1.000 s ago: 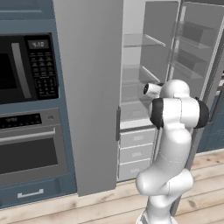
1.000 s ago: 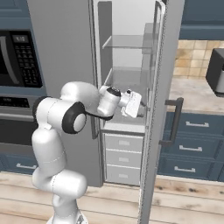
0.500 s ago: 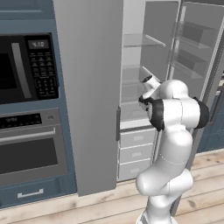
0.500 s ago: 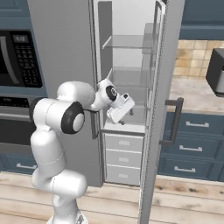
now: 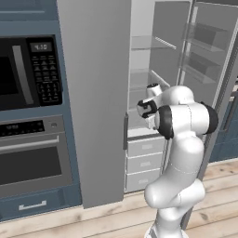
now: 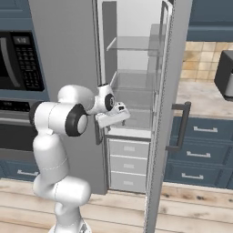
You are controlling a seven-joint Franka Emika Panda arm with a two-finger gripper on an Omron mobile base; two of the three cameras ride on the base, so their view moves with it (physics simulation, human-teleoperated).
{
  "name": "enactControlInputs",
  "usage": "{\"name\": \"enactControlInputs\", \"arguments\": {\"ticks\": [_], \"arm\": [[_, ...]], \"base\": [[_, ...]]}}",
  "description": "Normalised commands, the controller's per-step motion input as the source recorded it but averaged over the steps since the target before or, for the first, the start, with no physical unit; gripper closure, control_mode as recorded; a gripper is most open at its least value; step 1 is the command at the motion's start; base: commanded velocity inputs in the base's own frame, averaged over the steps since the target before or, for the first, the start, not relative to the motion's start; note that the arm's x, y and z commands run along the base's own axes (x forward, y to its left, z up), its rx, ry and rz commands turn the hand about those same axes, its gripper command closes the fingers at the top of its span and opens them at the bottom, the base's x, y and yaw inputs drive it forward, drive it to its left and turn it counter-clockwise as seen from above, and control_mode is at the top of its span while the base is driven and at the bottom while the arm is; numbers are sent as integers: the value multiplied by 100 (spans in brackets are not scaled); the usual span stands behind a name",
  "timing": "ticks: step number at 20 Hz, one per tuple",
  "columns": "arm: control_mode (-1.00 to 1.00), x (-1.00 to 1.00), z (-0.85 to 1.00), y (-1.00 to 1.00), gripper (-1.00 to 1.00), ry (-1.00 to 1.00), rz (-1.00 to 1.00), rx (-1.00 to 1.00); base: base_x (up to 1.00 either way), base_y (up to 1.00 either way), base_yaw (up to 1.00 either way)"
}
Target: Place one of the steaks on the plate and the other in the bowl. Then place the bowl in the fridge.
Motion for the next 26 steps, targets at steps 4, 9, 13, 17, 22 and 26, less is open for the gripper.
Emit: {"name": "enactControlInputs", "arguments": {"ticks": [4, 9, 13, 17, 22, 26], "arm": [[-100, 3, -58, 60, -100, -54, -50, 22], [-100, 3, -44, 29, -100, -43, -23, 28], [-100, 0, 0, 64, -100, -15, -1, 9], [-100, 0, 7, 21, -100, -20, -12, 0], [-100, 0, 26, 60, -100, -17, -8, 0], [-100, -19, 66, 38, -100, -3, 0, 0]], "base": [[0, 0, 0], [0, 0, 0], [0, 0, 0], [0, 0, 0], [0, 0, 0], [0, 0, 0]]}}
